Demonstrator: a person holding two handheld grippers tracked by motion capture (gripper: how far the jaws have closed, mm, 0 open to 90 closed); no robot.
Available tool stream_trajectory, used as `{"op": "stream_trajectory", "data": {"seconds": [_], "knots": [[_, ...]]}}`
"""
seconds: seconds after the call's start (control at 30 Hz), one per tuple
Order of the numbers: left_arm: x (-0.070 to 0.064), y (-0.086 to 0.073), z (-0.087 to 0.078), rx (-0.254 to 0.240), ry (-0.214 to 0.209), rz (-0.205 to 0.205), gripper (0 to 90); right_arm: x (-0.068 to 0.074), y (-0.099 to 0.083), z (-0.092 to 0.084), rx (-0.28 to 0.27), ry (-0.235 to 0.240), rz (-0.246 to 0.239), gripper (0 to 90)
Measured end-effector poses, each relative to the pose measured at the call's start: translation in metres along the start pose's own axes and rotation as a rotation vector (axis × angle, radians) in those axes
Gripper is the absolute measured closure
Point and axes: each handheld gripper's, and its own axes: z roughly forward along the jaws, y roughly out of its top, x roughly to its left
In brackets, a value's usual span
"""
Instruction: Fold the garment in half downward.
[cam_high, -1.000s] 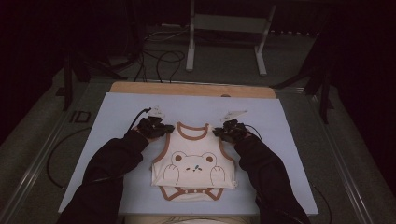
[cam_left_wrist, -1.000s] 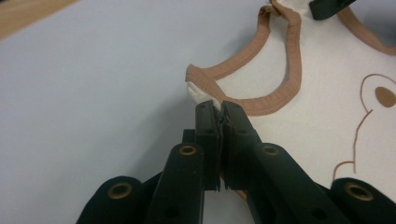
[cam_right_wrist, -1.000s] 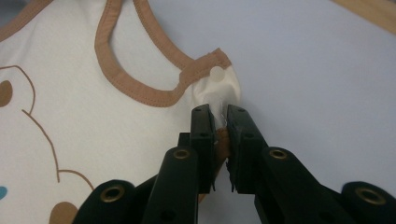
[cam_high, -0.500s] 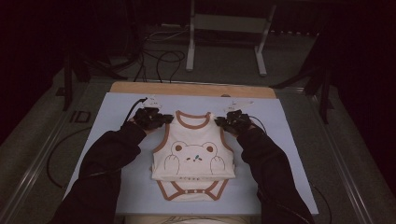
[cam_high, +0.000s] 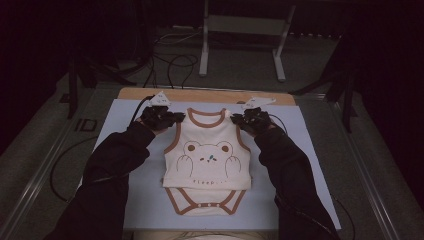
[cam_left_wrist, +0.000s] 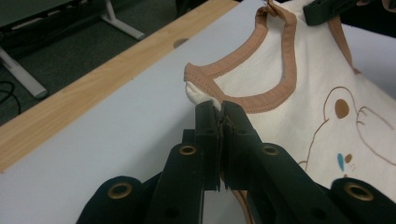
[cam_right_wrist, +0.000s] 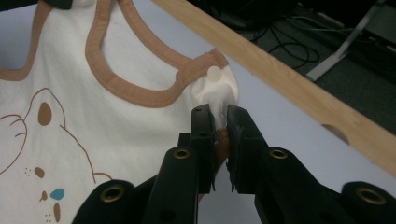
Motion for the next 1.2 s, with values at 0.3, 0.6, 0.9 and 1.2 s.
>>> {"op": "stream_trajectory", "data": {"seconds": [0.3, 0.6, 0.9, 1.2], "knots": [[0.002, 0.020, -0.012, -0.036, 0.023, 0.014, 87.1, -0.006, 0.017, -0.009, -0.046, -0.024, -0.002, 82.0], [-0.001, 0.031, -0.019, -0.059, 0.037, 0.045, 87.1, -0.010, 0.031, -0.022, -0.086, -0.053, -0.019, 82.0], [-0.002, 0.035, -0.025, -0.078, 0.050, 0.049, 87.0, -0.011, 0.036, -0.027, -0.098, -0.071, -0.021, 81.9], [-0.009, 0.031, -0.032, -0.086, 0.033, 0.057, 87.0, -0.006, 0.036, -0.030, -0.112, -0.063, -0.022, 81.9]]}}
